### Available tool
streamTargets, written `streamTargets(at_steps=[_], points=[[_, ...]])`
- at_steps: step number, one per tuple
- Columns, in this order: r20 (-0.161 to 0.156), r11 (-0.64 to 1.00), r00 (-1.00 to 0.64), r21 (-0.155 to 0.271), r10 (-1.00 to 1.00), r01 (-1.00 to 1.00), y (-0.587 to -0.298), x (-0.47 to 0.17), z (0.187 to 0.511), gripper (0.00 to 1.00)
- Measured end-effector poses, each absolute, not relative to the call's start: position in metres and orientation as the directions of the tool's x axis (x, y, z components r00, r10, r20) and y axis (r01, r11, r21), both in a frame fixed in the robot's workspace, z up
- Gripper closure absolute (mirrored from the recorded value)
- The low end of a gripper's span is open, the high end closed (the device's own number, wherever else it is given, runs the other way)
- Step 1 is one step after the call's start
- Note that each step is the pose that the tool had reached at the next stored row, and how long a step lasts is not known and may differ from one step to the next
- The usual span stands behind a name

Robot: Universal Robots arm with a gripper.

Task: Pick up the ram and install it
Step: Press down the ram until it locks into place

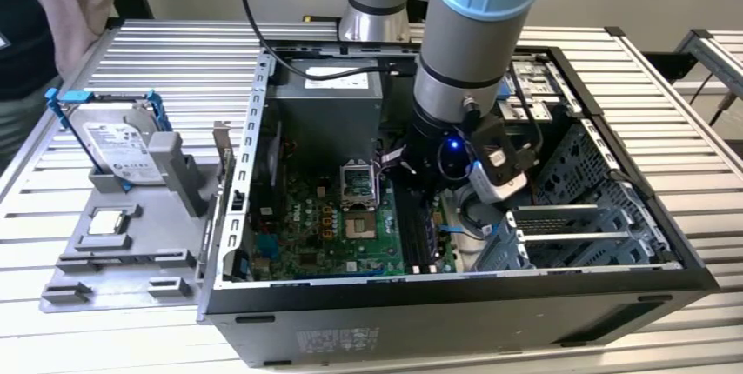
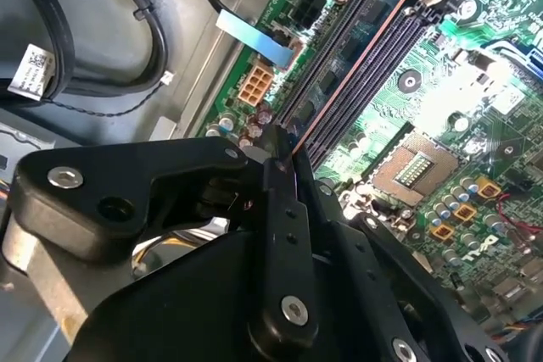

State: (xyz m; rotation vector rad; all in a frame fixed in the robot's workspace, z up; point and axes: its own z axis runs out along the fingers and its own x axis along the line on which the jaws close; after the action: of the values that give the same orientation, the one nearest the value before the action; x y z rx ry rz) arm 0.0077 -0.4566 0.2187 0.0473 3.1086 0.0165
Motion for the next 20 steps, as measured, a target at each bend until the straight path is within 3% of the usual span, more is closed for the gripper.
streamTargets(at_steps=[20], points=[[-0.033,1.0,-0.999,0.011,0.03,0.029,-0.4572,0.0078,0.2118,1.0]])
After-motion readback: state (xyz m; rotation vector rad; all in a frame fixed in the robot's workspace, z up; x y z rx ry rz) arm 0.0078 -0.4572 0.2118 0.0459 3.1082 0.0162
